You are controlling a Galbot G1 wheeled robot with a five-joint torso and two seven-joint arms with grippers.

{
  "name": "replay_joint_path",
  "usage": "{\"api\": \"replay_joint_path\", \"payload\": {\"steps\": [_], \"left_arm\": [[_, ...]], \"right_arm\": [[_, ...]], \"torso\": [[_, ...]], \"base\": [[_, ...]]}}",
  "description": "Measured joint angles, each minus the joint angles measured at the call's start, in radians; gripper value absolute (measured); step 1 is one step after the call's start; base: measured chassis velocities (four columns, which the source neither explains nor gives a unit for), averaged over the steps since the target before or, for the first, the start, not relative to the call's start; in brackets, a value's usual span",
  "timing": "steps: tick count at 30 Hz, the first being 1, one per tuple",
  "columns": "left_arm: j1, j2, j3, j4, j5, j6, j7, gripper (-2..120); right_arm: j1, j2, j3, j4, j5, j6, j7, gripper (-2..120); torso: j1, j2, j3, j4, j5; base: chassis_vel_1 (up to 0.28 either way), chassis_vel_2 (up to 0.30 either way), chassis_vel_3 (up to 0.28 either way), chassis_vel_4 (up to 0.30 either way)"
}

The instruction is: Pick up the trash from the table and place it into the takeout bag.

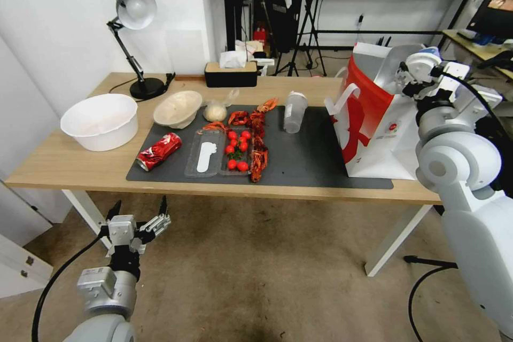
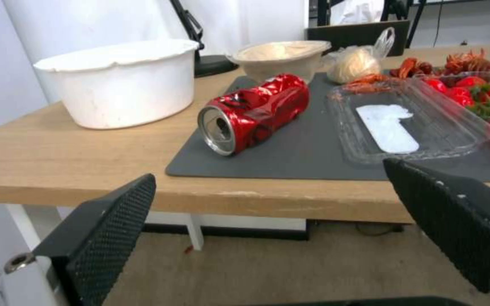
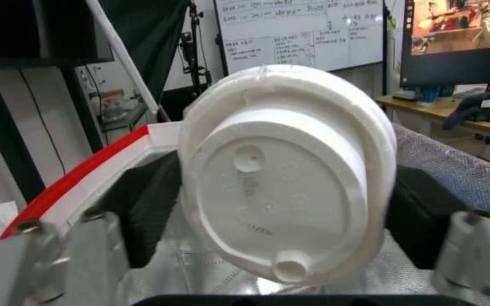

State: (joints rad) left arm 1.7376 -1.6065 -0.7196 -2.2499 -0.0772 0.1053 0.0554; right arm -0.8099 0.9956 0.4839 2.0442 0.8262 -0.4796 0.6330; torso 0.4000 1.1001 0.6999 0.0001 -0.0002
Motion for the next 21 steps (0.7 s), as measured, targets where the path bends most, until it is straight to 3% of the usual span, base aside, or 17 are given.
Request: {"api": "replay_joint_path", "payload": {"steps": [5, 8, 16, 21], "left_arm": [[-0.002, 0.0, 0.003, 0.003, 0.0, 0.0, 0.0, 100], [-0.002, 0.0, 0.004, 0.002, 0.001, 0.0, 0.0, 100], [-0.002, 0.0, 0.006, -0.002, 0.003, 0.0, 0.0, 100], [-0.002, 0.0, 0.005, -0.004, 0.003, 0.0, 0.001, 100]], "right_arm": [[-0.001, -0.003, 0.002, 0.005, 0.001, -0.005, 0.001, 96], [-0.003, -0.003, 0.004, 0.009, 0.001, -0.008, 0.003, 100], [-0.009, -0.008, 0.012, 0.02, 0.01, -0.005, 0.004, 100], [-0.003, -0.015, 0.021, 0.059, 0.075, 0.08, -0.044, 100]], "torso": [[0.0, 0.0, 0.0, 0.0, 0.0001], [0.0, 0.0, 0.0, -0.0001, 0.0001], [0.0, 0.0, 0.0, -0.0002, 0.0002], [0.0, 0.0, 0.0, 0.0, 0.0001]], "base": [[0.0, 0.0, 0.0, 0.0], [0.0, 0.0, 0.0, 0.0], [0.0, 0.0, 0.0, 0.0], [0.0, 0.0, 0.0, 0.0]]}}
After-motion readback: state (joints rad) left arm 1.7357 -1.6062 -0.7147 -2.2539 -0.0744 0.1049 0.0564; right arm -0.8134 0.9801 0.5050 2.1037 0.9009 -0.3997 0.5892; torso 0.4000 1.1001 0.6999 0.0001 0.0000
